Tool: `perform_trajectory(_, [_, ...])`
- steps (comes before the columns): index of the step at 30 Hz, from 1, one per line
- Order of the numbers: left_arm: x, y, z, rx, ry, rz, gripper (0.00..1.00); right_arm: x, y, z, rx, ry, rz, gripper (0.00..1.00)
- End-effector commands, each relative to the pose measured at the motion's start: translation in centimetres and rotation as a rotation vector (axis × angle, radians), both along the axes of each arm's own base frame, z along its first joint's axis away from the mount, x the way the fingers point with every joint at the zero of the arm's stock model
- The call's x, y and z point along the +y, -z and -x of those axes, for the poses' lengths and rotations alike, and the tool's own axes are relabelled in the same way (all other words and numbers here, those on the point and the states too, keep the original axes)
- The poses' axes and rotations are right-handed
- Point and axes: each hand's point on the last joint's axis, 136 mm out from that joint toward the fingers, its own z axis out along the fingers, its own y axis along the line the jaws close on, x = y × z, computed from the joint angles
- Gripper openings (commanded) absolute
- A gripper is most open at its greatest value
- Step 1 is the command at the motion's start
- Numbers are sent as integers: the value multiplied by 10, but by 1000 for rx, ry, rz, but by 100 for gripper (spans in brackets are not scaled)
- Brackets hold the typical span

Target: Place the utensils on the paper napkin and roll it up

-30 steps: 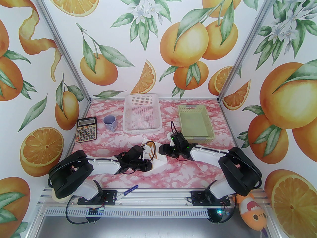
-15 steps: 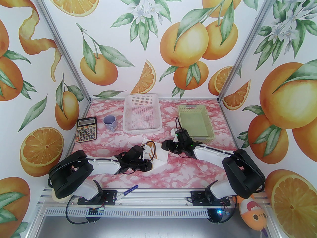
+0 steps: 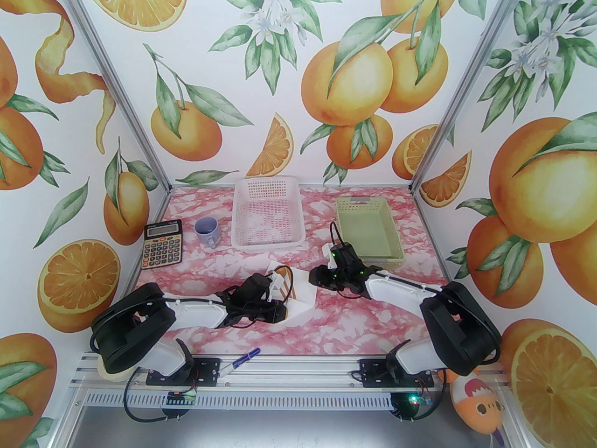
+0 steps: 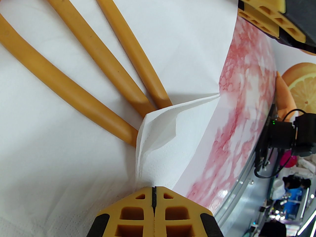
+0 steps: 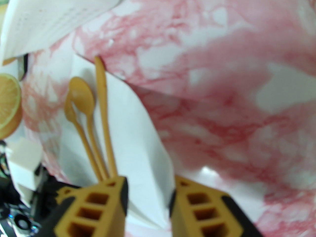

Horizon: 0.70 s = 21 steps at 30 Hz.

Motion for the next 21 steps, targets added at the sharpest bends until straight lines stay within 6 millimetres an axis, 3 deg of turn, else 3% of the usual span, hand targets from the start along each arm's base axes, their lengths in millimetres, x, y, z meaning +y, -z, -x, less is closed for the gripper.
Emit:
perform_trajectory(1, [6,5,1,5,-9,-31,0,3,-14,-9,-48,-16,-9,6])
perform_trajectory(4, [6,5,2,6,-9,-31,0,11,-19,-7,-47,-37,-55,0])
perform_trajectory(21, [8,5,1,0,-16,-39,0,55,-31,18,1,-121,-249,0])
